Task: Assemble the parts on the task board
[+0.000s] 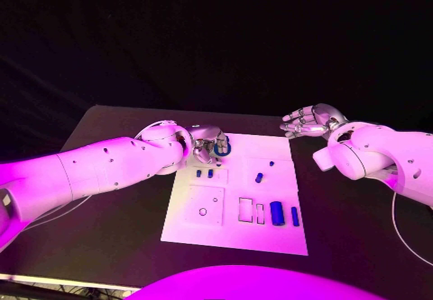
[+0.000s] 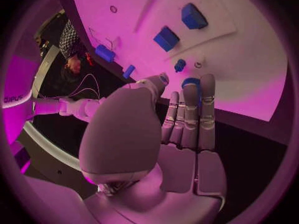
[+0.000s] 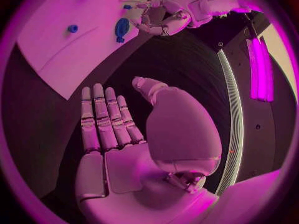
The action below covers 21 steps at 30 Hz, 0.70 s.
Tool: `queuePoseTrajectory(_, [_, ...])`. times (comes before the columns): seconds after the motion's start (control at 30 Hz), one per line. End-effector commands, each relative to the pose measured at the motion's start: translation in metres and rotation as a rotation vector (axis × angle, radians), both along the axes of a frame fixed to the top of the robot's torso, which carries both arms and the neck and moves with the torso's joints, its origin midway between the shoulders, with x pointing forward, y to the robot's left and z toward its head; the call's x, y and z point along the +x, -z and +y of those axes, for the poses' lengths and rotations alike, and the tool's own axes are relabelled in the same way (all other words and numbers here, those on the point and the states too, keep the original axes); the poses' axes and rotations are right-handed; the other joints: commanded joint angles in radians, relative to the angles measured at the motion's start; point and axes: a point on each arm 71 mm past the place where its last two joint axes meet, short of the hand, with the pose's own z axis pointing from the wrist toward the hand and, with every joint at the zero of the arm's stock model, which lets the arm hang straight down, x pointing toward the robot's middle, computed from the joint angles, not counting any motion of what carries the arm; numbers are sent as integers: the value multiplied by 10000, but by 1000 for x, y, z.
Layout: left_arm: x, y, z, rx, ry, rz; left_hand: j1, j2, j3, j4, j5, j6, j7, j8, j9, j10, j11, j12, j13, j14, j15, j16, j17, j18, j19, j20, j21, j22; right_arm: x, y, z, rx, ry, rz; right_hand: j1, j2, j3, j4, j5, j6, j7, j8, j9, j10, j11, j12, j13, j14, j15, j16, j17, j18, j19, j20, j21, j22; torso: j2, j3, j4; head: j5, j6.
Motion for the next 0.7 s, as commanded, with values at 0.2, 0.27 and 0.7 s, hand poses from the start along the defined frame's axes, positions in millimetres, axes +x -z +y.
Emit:
queuePoseTrajectory(0.2, [-4,7,-5,1054,452,620,-121,-101,217,-17,-8,405,-57,-162,-166,369,-44,173,-97,-35,-47,370,-108,128,-87,-49,182,128,0,-1,2,64,-176,-106,-41,63,26,-59,-19,-23,894,16,-12,21,28,4,-13,52,36,-42,-16,95,-80,18,-51,-11,-5,0,5,-24,-46])
queuePoseTrajectory(0.27, [-4,8,-6,1111,481,663,-145,-105,255,-28,-12,506,-78,-191,-197,442,-59,185,-125,-20,-58,451,-132,128,-88,-57,219,159,0,-1,2,65,-176,-108,-35,79,39,-69,-17,-24,893,17,-15,19,27,4,-14,53,37,-48,-24,96,-86,19,-49,-23,-5,0,6,-24,-48])
queuePoseTrajectory(0.7, [-2,9,-9,1320,409,489,-75,-60,636,-168,-13,829,-45,-395,-345,615,-78,60,-318,0,-85,712,-278,101,-9,-90,471,430,0,-1,2,65,-169,-115,-35,79,39,-69,-17,-24,893,17,-15,19,27,4,-14,53,37,-48,-24,96,-86,19,-49,-23,-2,-5,3,-31,-47])
